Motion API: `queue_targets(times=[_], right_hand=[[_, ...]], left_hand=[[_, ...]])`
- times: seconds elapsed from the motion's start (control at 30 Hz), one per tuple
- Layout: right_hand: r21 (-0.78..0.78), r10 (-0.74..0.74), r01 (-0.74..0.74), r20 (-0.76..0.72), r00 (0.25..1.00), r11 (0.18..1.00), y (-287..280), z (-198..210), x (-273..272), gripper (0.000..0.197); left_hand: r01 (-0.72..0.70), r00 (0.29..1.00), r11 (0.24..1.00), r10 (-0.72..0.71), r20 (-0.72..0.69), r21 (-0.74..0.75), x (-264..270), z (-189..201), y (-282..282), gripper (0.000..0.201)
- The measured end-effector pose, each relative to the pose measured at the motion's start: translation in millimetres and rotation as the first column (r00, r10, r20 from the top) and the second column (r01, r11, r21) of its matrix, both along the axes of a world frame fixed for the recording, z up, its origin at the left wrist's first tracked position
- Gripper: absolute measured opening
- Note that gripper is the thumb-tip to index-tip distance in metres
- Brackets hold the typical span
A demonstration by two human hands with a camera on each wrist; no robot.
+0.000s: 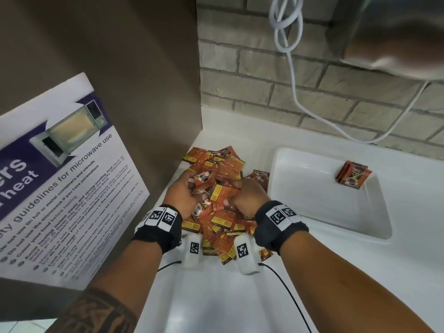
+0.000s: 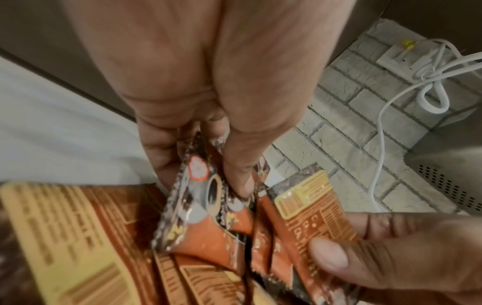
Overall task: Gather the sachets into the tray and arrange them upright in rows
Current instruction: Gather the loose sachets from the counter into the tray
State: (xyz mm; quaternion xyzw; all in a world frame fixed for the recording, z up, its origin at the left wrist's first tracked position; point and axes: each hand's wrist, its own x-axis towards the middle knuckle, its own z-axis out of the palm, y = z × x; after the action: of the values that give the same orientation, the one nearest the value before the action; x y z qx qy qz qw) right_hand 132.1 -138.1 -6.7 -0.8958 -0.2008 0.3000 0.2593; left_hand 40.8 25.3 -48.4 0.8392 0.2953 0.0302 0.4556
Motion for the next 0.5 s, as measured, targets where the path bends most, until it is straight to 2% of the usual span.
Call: queue_targets(times=[0.2, 0.27, 0.33, 0.4, 0.5], right_hand=[[0.272, -0.076, 0.099, -0.092, 0.993, 0.957, -23.3, 13.1, 4.1, 0.053], [0.368, -0.129, 0.161, -0.11, 0.986, 0.916, -41.4, 22.7, 11.7, 0.03], [0.442, -0.226, 0.25, -0.109, 0.968, 0.861, -68.1, 33.3, 23.7, 0.016], [0.441, -0.333, 0.337, -0.09, 0.939, 0.832, -97.0, 37.8, 36.8, 0.009], [0.277, -0.357, 0.353, -0.036, 0.933, 0.894, -127.7, 30.3, 46.9, 0.004]], left_hand=[[-0.039, 0.999, 0.993, 0.042, 0.026, -0.115, -3.2, 4.4, 8.1, 0.057], [-0.042, 0.998, 0.993, 0.046, 0.033, -0.11, -4.4, 11.3, 11.3, 0.059], [-0.047, 0.997, 0.997, 0.05, 0.062, -0.062, -6.1, 20.6, 14.4, 0.057], [-0.056, 0.993, 0.997, 0.06, 0.106, -0.048, -7.3, 33.1, 13.7, 0.051], [-0.052, 0.985, 0.998, 0.054, 0.165, -0.019, 2.2, 53.1, 3.6, 0.046]])
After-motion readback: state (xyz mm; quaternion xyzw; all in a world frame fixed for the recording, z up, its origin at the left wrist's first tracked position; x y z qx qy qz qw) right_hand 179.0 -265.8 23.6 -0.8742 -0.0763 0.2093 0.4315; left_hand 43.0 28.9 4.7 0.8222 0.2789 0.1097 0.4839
